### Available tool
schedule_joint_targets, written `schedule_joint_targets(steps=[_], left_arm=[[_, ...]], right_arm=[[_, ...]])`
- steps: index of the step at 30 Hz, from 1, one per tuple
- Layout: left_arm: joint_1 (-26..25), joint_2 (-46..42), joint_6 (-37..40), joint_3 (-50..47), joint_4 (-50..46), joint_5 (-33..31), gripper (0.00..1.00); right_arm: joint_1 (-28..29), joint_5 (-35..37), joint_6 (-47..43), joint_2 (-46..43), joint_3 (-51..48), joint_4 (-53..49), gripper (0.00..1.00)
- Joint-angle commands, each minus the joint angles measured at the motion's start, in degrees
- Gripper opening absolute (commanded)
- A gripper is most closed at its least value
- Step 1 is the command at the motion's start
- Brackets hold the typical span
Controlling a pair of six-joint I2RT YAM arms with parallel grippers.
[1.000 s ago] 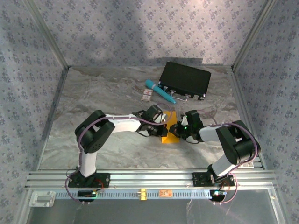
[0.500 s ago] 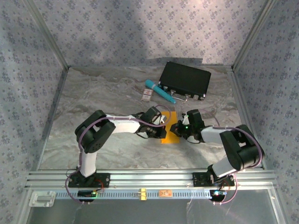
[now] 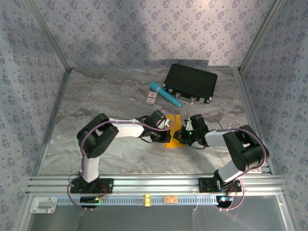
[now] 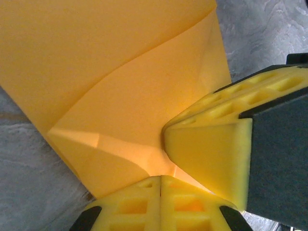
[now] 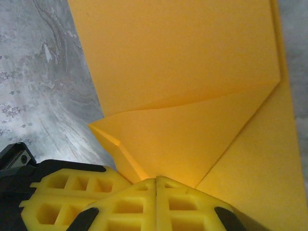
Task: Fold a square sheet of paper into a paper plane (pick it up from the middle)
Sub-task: Fold the triangle a second time at the center of the table.
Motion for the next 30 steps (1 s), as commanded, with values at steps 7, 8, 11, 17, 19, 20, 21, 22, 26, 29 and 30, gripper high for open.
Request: schedule_joint_targets(steps=[7,8,11,17,19,20,21,22,26,29,30], left_arm=[[0.6,0.7,1.9,-3.0,-5.8,-3.5,0.0],[0.5,0.7,1.9,-3.1,-5.8,-3.5,0.0],[0.6,0.9,2.2,-3.0,-5.9,-3.4,0.0],[0.7,0.8,4.4,-2.7,-7.4,-3.1,0.0],[0.7,0.4,5.1,-2.8,-7.9,-2.9,0.0],[0.7,0.2,5.6,-3.0,-8.0,-2.6,0.0],[0.7,-0.2,6.0,-3.0,-8.2,-2.3,0.0],[0.8,-0.4,6.2,-3.1,-8.3,-2.3,0.0],[1.0,-1.3,7.0,-3.1,-9.0,-2.2,0.0],[1.0,-1.7,7.1,-2.8,-8.8,-2.1,0.0],[1.0,-1.7,7.0,-2.7,-8.7,-2.0,0.0]], right_arm=[[-8.7,2.4,-3.6,2.3,4.0,-5.2,0.0],[-9.5,2.3,-3.7,2.6,4.4,-5.1,0.0],[-11.4,1.7,-4.1,3.0,5.3,-4.9,0.0],[-12.3,2.1,-5.0,-1.5,5.0,-6.5,0.0],[-11.7,2.0,-4.9,-3.9,4.4,-6.8,0.0],[-11.0,1.9,-4.9,-4.9,4.0,-6.8,0.0],[-10.1,2.0,-4.7,-5.8,3.7,-6.9,0.0],[-9.3,1.9,-4.4,-6.2,3.5,-6.8,0.0],[-4.8,1.4,-3.5,-5.0,3.2,-5.4,0.0],[-3.5,1.2,-2.8,-2.5,3.0,-3.1,0.0],[-3.3,0.8,-2.4,-1.4,3.0,-2.1,0.0]])
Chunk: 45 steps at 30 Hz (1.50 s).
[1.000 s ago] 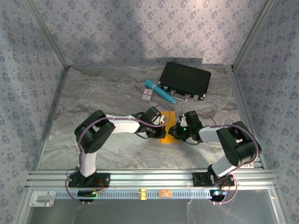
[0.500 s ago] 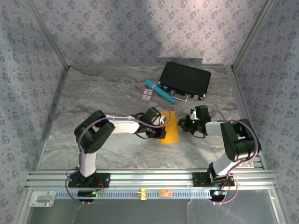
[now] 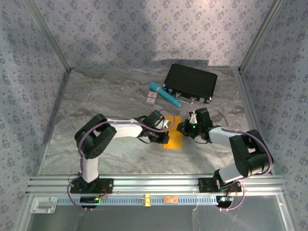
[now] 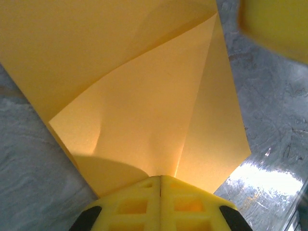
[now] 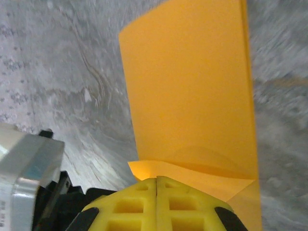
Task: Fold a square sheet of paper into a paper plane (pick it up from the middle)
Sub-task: Fold the triangle a second time at the center of the table.
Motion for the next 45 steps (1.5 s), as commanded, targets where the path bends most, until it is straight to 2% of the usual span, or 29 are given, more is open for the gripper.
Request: schedule_joint_targets(steps=[1,7,13,21,28,45], left_arm=[[0.5,-0.2,1.5,-1.5,-6.2,-1.9,0.0],[0.5,-0.7,1.4,-1.1,-6.2,-1.9,0.0],[0.4,-4.7,-0.8,-0.3,-4.6,-1.5,0.03],[0.7,-3.8,-8.4,0.4,4.0,6.0,0.03],[0.6,0.9,-10.2,3.4,4.0,8.7,0.02],[0.2,4.6,-6.3,-0.5,0.9,4.3,0.0]], right_arm=[[0.5,-0.6,1.0,3.3,-0.5,2.0,0.0],[-0.3,2.6,-0.2,6.1,-0.9,-1.9,0.0],[-0.6,3.0,0.6,6.7,-3.4,-0.4,0.0],[-0.5,3.4,0.2,5.9,-3.4,-1.1,0.0],[-0.5,3.5,0.3,6.3,-3.5,-0.9,0.0],[-0.6,2.4,-0.3,6.2,-1.8,-0.6,0.0]])
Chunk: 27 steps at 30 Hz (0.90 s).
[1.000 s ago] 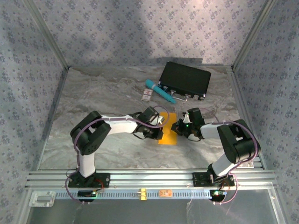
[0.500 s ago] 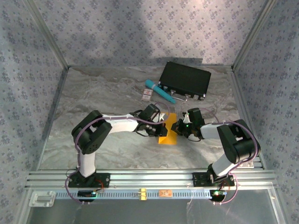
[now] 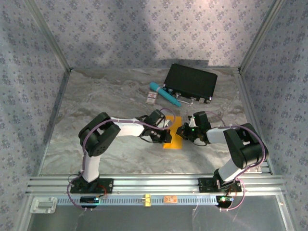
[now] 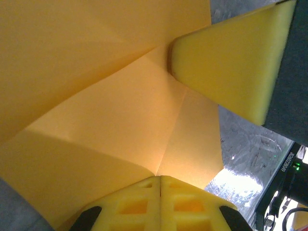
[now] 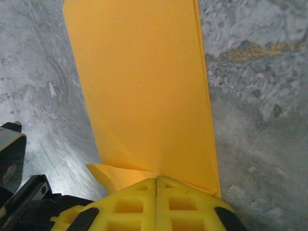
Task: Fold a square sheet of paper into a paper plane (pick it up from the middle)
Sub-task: Fold the triangle a second time at the center of the table.
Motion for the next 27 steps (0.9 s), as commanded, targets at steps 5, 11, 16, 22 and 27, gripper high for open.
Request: schedule_joint_targets(steps=[5,11,16,22,27], left_arm=[[-0.2,0.7,2.0,-2.4,-1.9,-2.7,0.0],[-0.1,0.2,2.0,-3.1,-0.9,-2.8,0.0],[-0.1,0.2,1.9,-3.0,-0.9,-2.9,0.0],[-0.1,-1.1,1.8,-3.4,-1.2,-2.4,0.0],[-0.1,-3.1,1.8,-3.7,-1.7,-2.2,0.01]], right_arm=[[0.7,0.6,-1.4,-3.7,1.5,-4.9,0.0],[3.3,-1.0,-1.5,-4.8,2.3,-4.9,0.0],[4.3,1.9,-0.1,-0.6,1.5,-7.6,0.0],[2.5,3.2,1.0,2.8,-1.6,-4.1,0.0],[1.8,3.3,0.5,2.9,-1.2,-4.8,0.0]])
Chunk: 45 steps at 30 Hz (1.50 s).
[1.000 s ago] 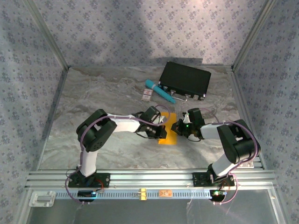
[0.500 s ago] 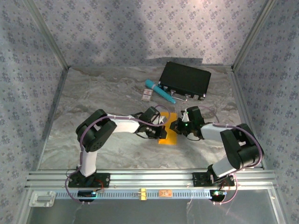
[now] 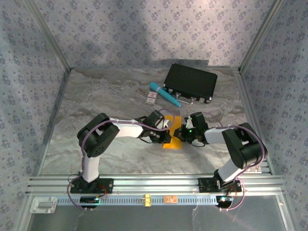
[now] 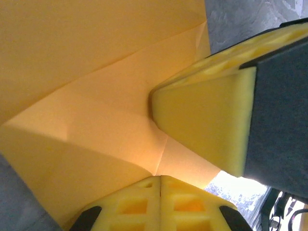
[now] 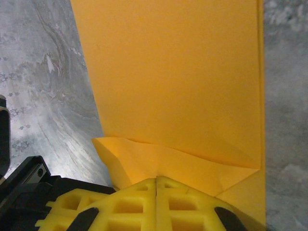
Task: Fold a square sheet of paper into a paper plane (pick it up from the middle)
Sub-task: Fold the triangle a second time at the center of the table.
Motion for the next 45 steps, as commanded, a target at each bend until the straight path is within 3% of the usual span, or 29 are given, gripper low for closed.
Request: schedule_joint_targets(steps=[1,45], left_arm=[[-0.1,-2.0,1.3,-1.5,-4.2,-1.0,0.02],[-0.2,-11.8,5.1,-7.9,-7.0,-2.2,0.01]], right_arm=[[-0.8,4.9,0.0,2.4,-1.6,-3.7,0.0],[-1.1,4.4,-0.2,1.5,-1.2,-4.2,0.0]])
